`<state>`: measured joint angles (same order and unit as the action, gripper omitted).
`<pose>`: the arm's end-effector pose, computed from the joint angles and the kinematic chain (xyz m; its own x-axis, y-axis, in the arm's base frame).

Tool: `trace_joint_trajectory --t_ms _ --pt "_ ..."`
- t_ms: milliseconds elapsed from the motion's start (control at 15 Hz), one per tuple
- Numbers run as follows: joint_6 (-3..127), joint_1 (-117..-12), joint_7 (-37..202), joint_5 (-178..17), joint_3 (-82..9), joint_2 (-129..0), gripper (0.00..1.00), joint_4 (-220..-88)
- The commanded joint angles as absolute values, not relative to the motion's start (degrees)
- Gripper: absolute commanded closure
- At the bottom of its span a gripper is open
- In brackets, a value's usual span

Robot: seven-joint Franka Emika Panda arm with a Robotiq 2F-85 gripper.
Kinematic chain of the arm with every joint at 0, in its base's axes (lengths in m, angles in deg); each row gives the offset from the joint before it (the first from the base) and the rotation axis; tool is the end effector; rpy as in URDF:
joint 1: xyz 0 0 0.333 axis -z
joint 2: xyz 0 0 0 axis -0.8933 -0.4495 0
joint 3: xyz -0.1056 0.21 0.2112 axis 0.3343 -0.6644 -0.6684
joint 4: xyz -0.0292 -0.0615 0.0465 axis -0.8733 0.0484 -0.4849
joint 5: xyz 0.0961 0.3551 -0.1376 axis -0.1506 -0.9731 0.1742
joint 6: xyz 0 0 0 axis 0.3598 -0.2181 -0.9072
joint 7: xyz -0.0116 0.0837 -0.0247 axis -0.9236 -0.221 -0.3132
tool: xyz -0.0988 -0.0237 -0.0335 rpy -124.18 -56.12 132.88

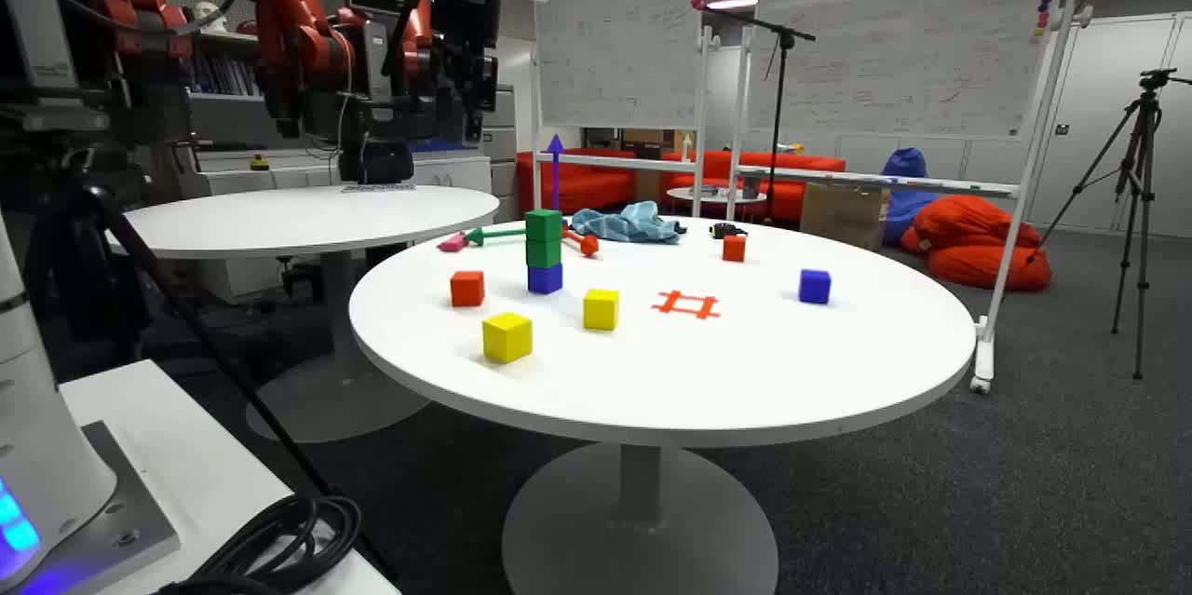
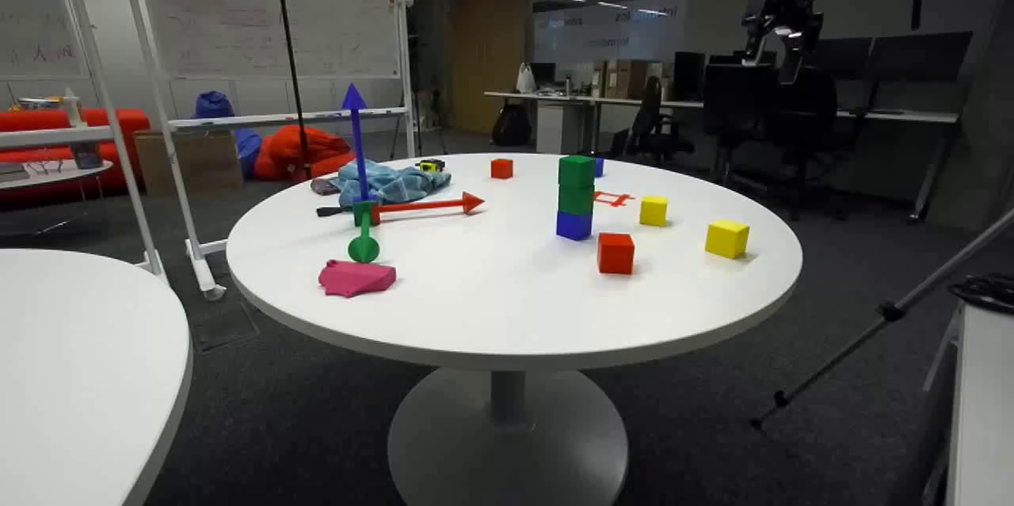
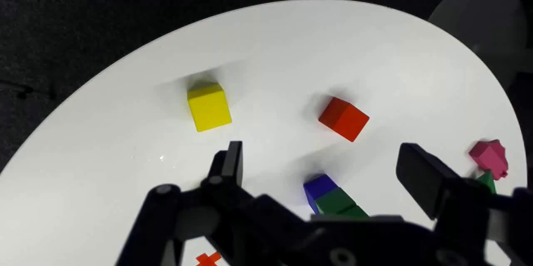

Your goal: Put one orange block on top of the stacked blocks.

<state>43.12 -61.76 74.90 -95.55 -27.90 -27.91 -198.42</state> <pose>0.4242 -0.0984 0.4470 0.9633 -0.2666 -0.0306 -0.2651 -0.9276 -0.2632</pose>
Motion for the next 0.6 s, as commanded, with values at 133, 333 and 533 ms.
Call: trace_joint_trajectory --t_ms 133,333,533 --pt "42.88 -60.06 74.42 -96.11 -29.42 -28.06 0.00 -198.30" --pt "42.88 -60.06 74.42 -96.11 -29.42 -28.06 0.00 -198.30" --pt "45.88 -60.15 73.73 -96.52 -29.49 -28.56 0.00 -198.30"
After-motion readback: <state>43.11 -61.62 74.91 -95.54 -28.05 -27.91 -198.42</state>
